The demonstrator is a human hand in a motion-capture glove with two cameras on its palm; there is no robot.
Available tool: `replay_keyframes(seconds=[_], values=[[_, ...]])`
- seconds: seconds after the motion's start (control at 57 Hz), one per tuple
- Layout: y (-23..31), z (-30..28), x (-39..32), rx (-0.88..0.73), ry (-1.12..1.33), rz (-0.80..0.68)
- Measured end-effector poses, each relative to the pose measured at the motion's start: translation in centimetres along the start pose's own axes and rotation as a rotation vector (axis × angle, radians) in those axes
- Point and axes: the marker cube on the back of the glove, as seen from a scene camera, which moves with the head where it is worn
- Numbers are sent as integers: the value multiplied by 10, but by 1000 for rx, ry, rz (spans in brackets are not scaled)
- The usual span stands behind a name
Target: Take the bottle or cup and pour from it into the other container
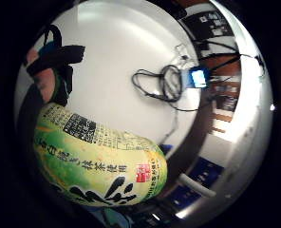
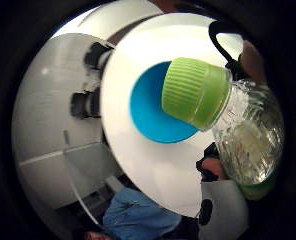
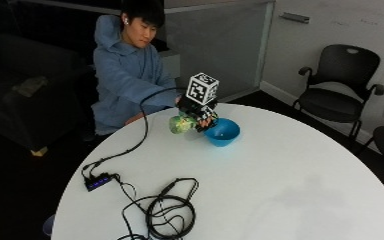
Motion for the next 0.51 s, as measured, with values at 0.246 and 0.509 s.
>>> replay_keyframes(seconds=[0.246, 0.509], values=[[-29, -7, -47, -151, 497, 1], [-42, -8, -72, -191, 689, 13]])
